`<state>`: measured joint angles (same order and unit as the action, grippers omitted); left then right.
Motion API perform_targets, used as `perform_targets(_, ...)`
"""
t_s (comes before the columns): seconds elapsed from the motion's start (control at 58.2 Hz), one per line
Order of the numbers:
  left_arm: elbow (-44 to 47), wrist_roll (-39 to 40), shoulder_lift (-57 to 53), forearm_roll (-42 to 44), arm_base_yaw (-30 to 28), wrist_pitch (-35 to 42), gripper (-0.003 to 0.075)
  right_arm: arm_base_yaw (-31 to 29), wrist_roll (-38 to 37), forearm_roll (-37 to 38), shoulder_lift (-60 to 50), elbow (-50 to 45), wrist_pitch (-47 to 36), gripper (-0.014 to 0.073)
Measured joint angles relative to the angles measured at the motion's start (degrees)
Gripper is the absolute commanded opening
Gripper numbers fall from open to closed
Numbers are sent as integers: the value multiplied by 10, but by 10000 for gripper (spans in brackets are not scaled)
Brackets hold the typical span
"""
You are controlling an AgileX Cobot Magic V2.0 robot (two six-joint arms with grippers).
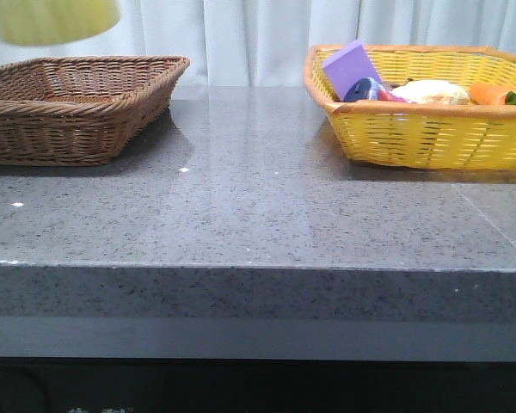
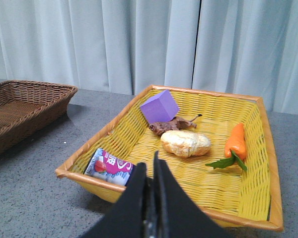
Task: Transfer tape with both arms
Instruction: 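Lift the tape roll with the left gripper over the brown basket, then lower the tape roll into the brown basket and open the left gripper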
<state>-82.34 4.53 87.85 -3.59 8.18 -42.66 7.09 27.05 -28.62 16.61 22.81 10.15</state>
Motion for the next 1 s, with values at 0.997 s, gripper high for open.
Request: perform_targets(0.997, 80, 0, -76, 1, -24, 54, 139, 0, 0, 0, 0, 0, 0, -122)
